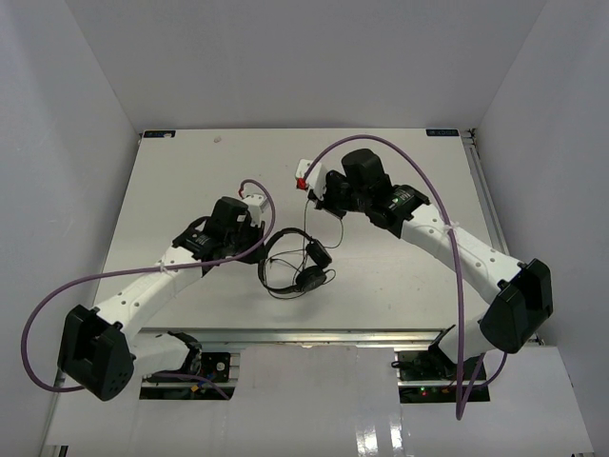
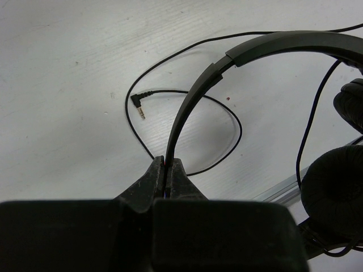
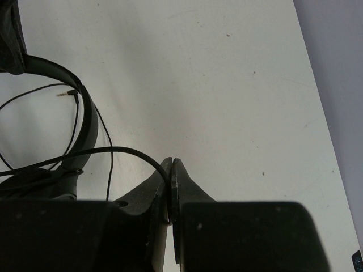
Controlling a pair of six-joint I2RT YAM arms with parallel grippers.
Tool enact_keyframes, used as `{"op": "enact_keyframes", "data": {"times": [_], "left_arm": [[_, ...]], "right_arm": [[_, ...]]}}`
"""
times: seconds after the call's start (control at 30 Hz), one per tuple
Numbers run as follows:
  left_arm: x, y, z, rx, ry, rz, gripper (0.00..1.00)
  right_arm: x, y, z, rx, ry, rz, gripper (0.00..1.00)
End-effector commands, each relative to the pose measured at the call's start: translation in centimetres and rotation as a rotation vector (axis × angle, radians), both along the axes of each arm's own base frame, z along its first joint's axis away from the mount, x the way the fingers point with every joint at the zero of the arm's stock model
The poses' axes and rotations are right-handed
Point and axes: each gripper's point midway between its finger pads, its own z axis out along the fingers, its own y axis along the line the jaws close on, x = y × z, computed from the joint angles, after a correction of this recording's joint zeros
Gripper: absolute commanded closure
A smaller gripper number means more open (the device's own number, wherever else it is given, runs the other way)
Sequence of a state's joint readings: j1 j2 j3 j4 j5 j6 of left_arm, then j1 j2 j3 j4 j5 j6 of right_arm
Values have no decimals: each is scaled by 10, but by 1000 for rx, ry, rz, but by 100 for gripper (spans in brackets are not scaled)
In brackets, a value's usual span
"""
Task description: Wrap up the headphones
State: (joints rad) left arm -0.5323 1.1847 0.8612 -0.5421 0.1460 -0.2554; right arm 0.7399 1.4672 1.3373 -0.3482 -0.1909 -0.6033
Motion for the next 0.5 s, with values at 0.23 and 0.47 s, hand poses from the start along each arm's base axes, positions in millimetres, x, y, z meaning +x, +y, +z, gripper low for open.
{"op": "enact_keyframes", "data": {"times": [0.23, 0.47], "left_arm": [[1, -32, 1, -58, 28, -73, 100], [5, -40, 8, -87, 20, -72, 100]], "right_arm": [[-3, 20, 20, 95, 12, 31, 92], [1, 21, 11, 132, 54, -44, 92]]}}
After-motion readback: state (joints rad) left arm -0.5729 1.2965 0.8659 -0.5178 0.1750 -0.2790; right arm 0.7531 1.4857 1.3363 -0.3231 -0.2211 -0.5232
